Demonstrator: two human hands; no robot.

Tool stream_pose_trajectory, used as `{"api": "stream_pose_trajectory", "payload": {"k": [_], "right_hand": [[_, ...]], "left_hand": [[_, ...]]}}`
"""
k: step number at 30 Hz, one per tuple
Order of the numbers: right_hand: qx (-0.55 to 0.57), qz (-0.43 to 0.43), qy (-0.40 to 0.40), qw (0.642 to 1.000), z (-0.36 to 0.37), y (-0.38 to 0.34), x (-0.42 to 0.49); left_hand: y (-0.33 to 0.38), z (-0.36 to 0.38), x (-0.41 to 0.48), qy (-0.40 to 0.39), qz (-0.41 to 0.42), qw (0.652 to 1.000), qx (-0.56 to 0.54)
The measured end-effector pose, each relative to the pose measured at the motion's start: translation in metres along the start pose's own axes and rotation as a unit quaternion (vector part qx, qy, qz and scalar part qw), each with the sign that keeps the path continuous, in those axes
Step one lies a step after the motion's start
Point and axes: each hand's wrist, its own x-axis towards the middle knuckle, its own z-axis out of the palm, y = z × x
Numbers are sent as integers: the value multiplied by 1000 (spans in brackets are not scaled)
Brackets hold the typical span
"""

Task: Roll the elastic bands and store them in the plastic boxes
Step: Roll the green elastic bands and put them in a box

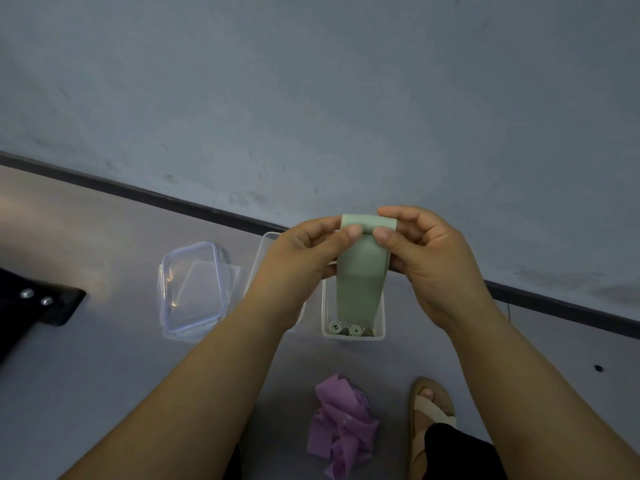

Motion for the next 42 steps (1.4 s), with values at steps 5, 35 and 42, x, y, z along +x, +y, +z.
{"api": "stream_pose_trajectory", "payload": {"k": [5, 35, 42], "right_hand": [[-20, -30, -9, 999, 7, 0, -4], [-178, 4, -153, 972, -4, -5, -8], [-273, -13, -283, 919, -2, -11, -13]], "left_hand": [[-4, 1, 2, 32, -38, 997, -62], [4, -34, 10, -89, -75, 992, 53], [2, -40, 9, -192, -141, 963, 124]]}}
